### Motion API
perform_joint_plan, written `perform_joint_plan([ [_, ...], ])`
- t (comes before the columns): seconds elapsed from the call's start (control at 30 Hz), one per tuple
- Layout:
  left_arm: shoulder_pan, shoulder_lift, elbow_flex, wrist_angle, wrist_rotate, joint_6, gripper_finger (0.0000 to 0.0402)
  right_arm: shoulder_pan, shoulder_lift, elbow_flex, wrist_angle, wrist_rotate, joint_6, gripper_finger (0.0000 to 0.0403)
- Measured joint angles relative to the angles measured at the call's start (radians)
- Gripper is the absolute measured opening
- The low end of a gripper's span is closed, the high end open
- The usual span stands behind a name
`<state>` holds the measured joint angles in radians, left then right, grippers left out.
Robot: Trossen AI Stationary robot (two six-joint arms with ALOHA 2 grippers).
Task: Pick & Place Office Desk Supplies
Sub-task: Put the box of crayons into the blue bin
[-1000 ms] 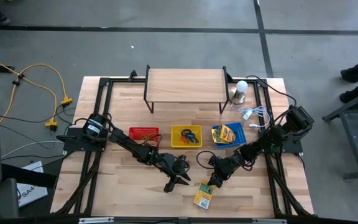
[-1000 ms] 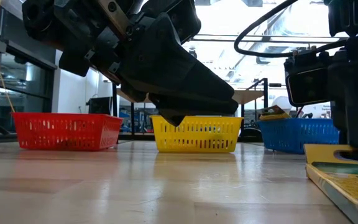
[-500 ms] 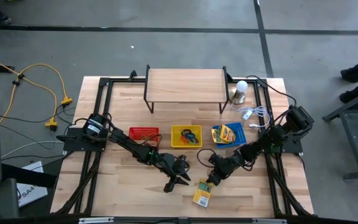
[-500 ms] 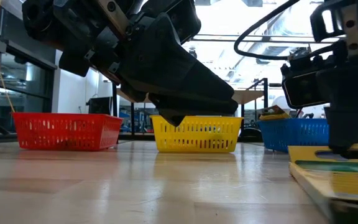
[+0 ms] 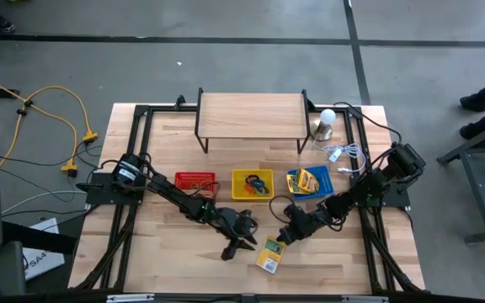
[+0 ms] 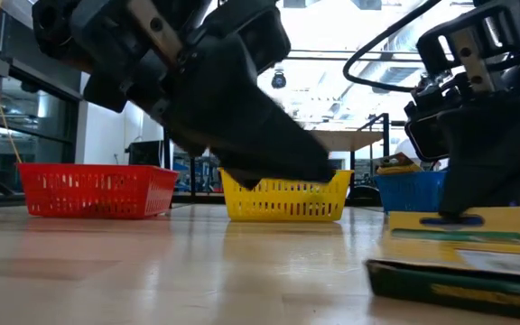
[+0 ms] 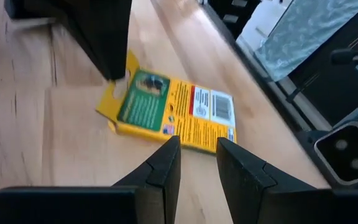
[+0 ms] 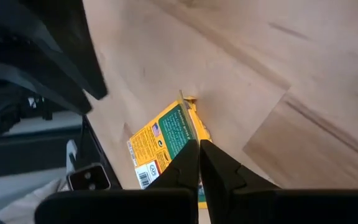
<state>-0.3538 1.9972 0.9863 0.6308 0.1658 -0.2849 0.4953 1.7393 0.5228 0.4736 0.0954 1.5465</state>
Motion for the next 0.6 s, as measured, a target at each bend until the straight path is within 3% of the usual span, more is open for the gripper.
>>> perform_joint_plan([
  [0.27, 0.000, 0.000, -0.001, -0.129, 0.000, -0.050, 0.0100, -0.001, 0.000, 0.000, 0.007, 0.047, 0.024, 0.0003],
  [0.6, 0.005, 0.000, -0.001, -0.144, 0.043, -0.090, 0.0100, -0.001, 0.003, -0.003, 0.104, 0.105, -0.005, 0.0003],
])
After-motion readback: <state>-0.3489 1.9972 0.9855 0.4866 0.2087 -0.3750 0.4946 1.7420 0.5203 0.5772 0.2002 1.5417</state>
